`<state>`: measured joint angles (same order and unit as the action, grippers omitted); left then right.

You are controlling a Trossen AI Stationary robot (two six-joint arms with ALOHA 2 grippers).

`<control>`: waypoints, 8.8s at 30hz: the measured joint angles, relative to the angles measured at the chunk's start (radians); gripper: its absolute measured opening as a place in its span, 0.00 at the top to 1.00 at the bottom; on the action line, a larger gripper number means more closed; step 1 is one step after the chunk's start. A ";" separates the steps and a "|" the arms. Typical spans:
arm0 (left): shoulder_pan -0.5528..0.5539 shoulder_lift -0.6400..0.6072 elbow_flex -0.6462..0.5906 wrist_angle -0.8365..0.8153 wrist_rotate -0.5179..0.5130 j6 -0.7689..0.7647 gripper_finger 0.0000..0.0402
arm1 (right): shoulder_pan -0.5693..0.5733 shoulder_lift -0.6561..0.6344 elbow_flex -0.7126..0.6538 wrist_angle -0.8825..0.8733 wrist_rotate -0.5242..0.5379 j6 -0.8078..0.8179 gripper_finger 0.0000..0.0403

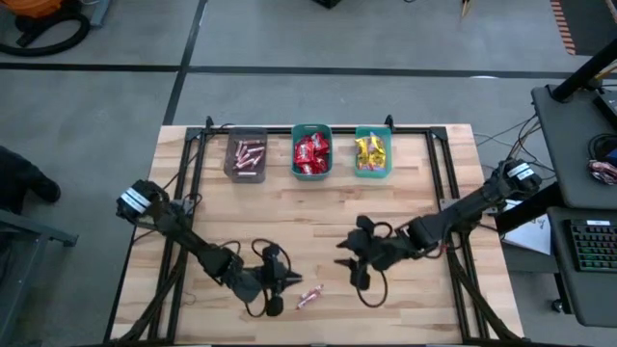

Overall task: Sort candy
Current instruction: Put the white candy on the black bin, then return to Home Position

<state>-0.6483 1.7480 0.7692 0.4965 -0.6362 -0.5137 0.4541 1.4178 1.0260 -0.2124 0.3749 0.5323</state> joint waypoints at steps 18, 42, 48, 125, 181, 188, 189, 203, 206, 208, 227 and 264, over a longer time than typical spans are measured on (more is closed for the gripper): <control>-0.014 0.283 0.197 -0.092 0.050 -0.092 0.67 | 0.103 0.051 -0.035 0.016 -0.007 0.125 0.50; 0.013 0.273 0.190 -0.245 0.013 -0.112 0.97 | 0.102 0.219 -0.048 0.115 0.019 -0.048 0.50; 0.017 0.169 0.171 -0.242 -0.004 0.000 0.97 | 0.102 0.303 -0.065 0.335 0.011 -0.216 0.50; 0.421 -0.486 0.132 -1.057 0.042 -0.097 0.72 | 0.083 0.337 -0.055 0.463 -0.107 -0.262 0.50; -0.118 -0.011 0.132 -0.177 -0.225 0.138 0.55 | 0.083 0.260 -0.025 0.634 -0.032 -0.564 0.91; -0.105 0.066 0.132 0.203 -0.244 0.384 0.55 | 0.082 0.276 -0.025 0.699 -0.031 -0.610 0.91; -0.105 0.071 0.132 0.239 -0.244 0.414 0.55 | 0.082 0.277 -0.025 0.697 -0.029 -0.611 0.91; -0.100 0.081 0.132 0.319 -0.248 0.471 0.88 | 0.082 0.276 -0.024 0.705 -0.008 -0.625 0.91; -0.100 0.081 0.132 0.318 -0.248 0.471 0.96 | 0.082 0.276 -0.024 0.703 -0.008 -0.626 0.90; -0.100 0.081 0.132 0.319 -0.252 0.469 0.96 | 0.082 0.276 -0.024 0.704 -0.008 -0.628 0.88; 0.006 -0.317 0.132 -0.596 -0.514 0.206 0.97 | 0.074 0.084 -0.023 0.524 0.308 -0.411 0.58; 1.266 -0.732 -0.109 -0.834 0.572 0.444 0.68 | -0.028 0.063 -0.051 0.253 0.307 -0.375 0.58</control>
<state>0.6175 1.0160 0.6606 -0.3371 -0.0643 -0.0695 0.4258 1.4807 0.9749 0.0410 0.6820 0.1576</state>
